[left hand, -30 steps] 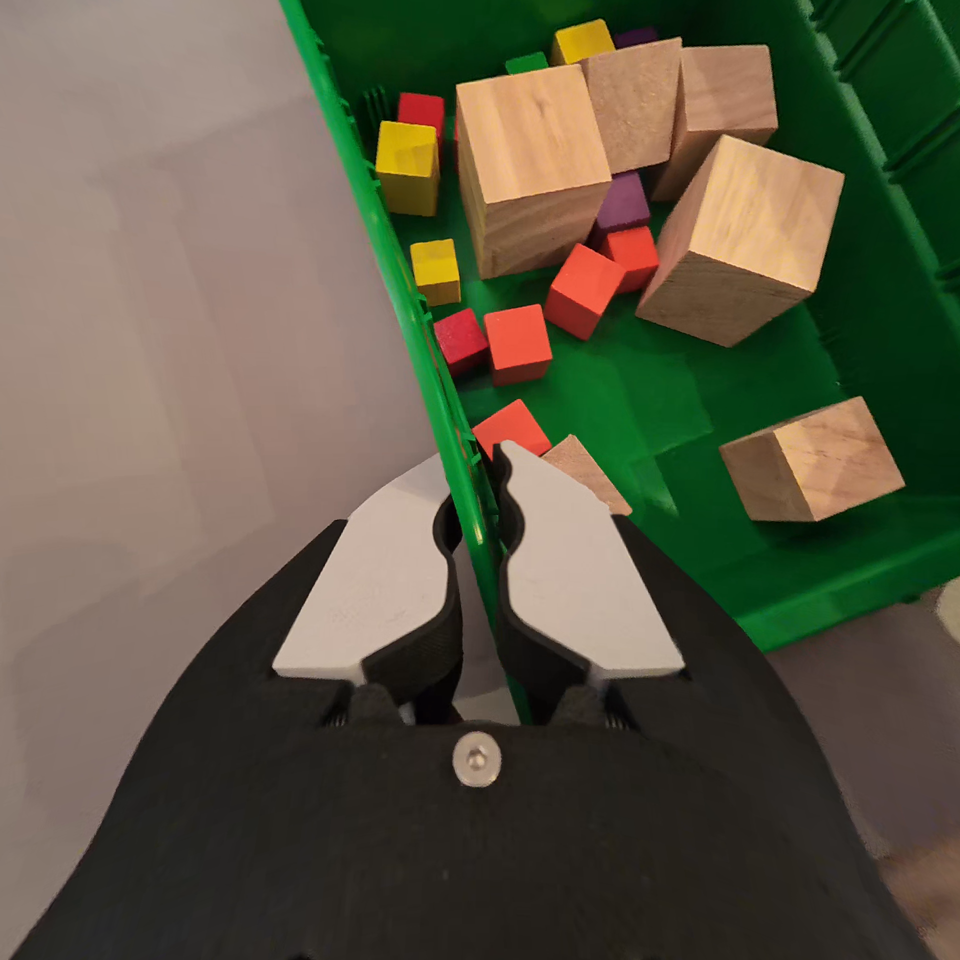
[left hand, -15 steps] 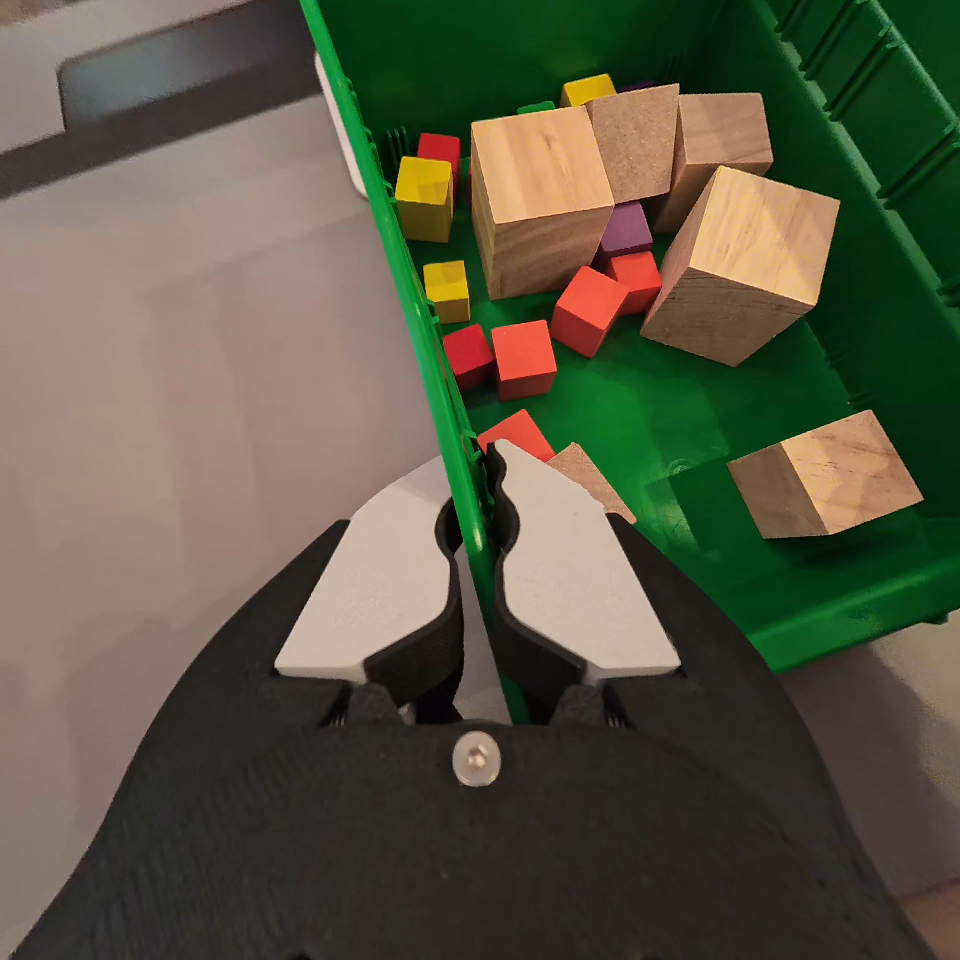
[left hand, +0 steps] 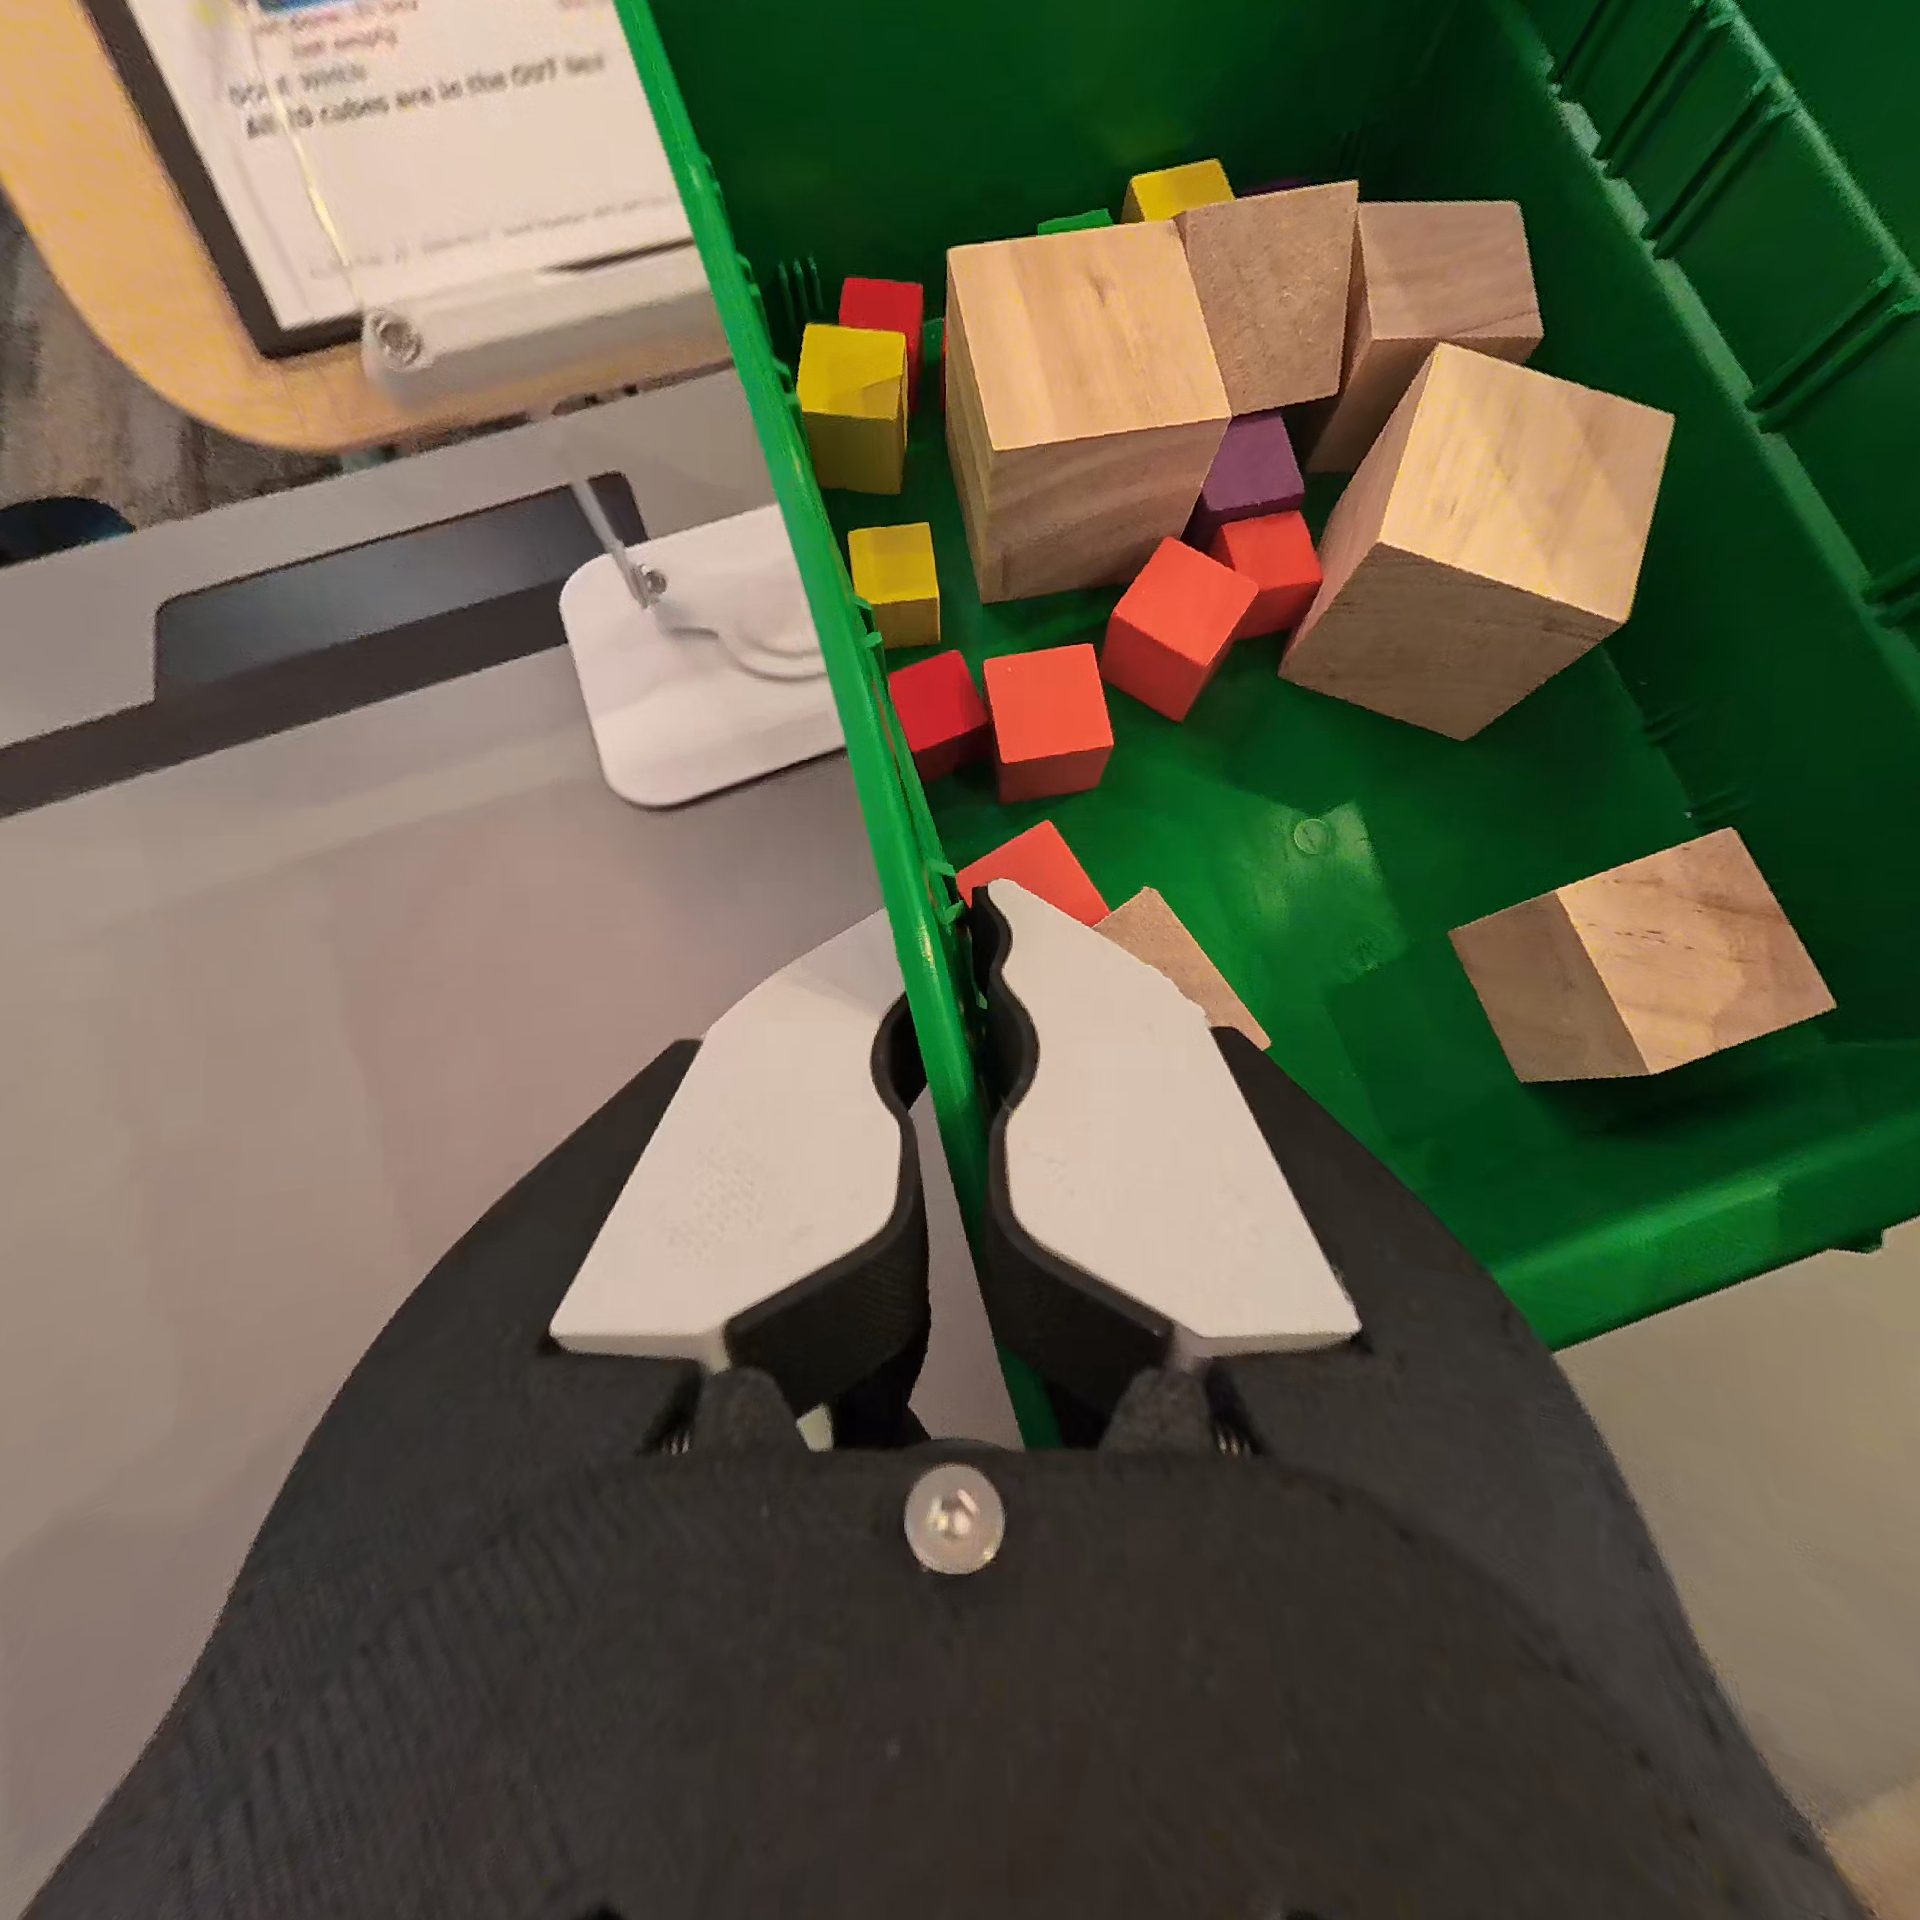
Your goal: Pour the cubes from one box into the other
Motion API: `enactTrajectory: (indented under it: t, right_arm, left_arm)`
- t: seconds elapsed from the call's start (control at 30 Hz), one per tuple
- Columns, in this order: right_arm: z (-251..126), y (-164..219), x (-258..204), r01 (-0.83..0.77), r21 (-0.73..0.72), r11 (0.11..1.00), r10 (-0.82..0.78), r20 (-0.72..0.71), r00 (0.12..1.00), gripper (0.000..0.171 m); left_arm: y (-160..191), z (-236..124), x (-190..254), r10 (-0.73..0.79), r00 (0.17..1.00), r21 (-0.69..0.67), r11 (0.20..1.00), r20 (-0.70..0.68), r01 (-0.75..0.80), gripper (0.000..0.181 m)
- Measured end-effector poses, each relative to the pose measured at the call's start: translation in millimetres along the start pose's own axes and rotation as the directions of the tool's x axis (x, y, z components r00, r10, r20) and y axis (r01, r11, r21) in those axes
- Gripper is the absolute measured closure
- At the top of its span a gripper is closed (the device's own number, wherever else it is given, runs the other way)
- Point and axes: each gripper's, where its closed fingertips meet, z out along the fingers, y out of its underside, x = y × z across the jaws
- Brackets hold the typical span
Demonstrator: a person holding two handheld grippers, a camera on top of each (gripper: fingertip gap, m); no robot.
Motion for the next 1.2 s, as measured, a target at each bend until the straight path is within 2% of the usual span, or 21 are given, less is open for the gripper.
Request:
enactTrajectory:
  t: [0.43,0.73,0.97,1.2]
  right_arm:
    - [-23.6,4.5,122.8,-0.041,0.117,0.992,0.065,-0.205,0.977,0.161]
    - [-26.5,15.1,197.9,-0.049,0.212,0.976,0.115,-0.310,0.944,0.164]
    - [-22.5,23.3,230.3,-0.047,0.238,0.970,0.126,-0.330,0.936,0.162]
    - [-20.7,22.9,244.9,-0.100,0.272,0.957,0.180,-0.287,0.941,0.159]
  left_arm:
    - [-79.8,57.4,93.8,0.083,0.994,0.172,0.982,-0.064,-0.071,0.176]
    - [-114.7,103.2,147.9,0.102,0.992,0.291,0.954,-0.076,-0.076,0.176]
    - [-131.3,124.4,172.8,0.127,0.989,0.373,0.924,-0.080,-0.089,0.177]
    - [-155.3,121.0,184.9,0.171,0.984,0.510,0.851,-0.049,-0.122,0.177]
